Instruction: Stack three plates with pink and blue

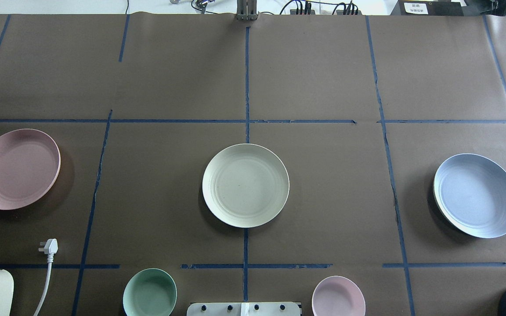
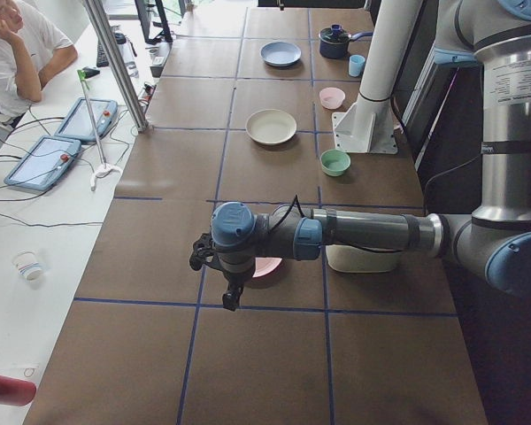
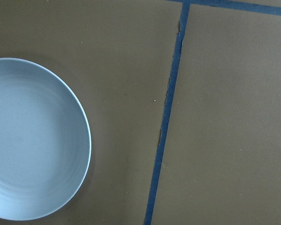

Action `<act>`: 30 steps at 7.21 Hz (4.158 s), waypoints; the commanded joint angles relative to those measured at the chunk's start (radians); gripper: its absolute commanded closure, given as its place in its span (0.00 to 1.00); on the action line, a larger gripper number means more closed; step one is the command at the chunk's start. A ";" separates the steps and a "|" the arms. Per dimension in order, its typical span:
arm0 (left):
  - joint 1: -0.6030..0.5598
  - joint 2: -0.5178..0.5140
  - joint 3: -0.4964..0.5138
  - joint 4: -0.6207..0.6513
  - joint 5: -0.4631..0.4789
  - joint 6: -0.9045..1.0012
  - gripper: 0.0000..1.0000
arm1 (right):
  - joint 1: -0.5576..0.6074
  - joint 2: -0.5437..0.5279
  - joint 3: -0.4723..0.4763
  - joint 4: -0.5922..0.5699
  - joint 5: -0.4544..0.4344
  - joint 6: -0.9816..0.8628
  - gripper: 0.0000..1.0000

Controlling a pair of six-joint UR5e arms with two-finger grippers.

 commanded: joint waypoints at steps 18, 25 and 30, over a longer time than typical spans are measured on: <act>0.481 -0.012 0.299 -0.870 -0.017 -1.051 1.00 | -0.009 0.001 -0.008 0.000 -0.002 0.000 0.00; 0.748 -0.301 0.041 -0.813 0.039 -1.735 1.00 | -0.009 0.001 -0.009 0.000 0.000 0.000 0.00; 1.056 -0.561 0.013 -0.503 0.346 -1.824 1.00 | -0.009 0.002 -0.026 0.000 0.000 0.000 0.00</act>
